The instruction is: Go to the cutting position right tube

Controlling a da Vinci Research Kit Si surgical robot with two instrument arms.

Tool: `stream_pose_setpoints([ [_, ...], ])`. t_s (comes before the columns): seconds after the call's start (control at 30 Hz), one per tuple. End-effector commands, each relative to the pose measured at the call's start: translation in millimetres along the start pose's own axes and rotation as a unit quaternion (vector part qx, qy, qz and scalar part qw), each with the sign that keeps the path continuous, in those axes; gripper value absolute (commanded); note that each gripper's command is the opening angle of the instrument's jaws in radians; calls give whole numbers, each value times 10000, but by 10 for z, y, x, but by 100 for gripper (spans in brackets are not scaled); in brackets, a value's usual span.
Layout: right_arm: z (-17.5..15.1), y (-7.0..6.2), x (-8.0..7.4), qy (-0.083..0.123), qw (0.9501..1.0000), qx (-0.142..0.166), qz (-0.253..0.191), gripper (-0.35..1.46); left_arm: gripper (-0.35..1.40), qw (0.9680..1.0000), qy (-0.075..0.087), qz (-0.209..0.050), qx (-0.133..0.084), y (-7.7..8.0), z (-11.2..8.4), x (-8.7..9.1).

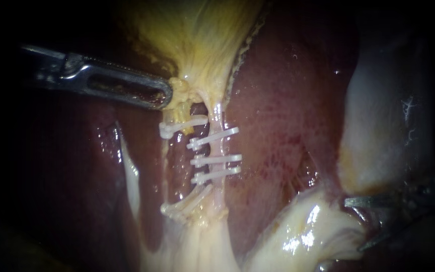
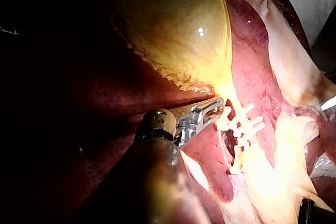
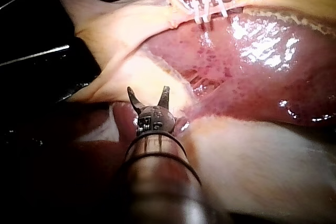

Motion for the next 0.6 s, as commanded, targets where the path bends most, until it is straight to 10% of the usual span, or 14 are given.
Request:
stream_pose_setpoints([
  [0.03, 1, 0, 0, 2, 10000, -1, 3, 142, -35, 10000, 0, 1, 2, 0, -1, 0],
  [0.33, 1, 0, 0, 2, 10000, -1, 3, 140, -35, 10000, 30, -11, 58, 3, -18, -8],
  [0.6, 2, 1, 1, 3, 10000, -4, 66, 140, -35, 9998, -98, -104, -160, 15, -75, -38],
])
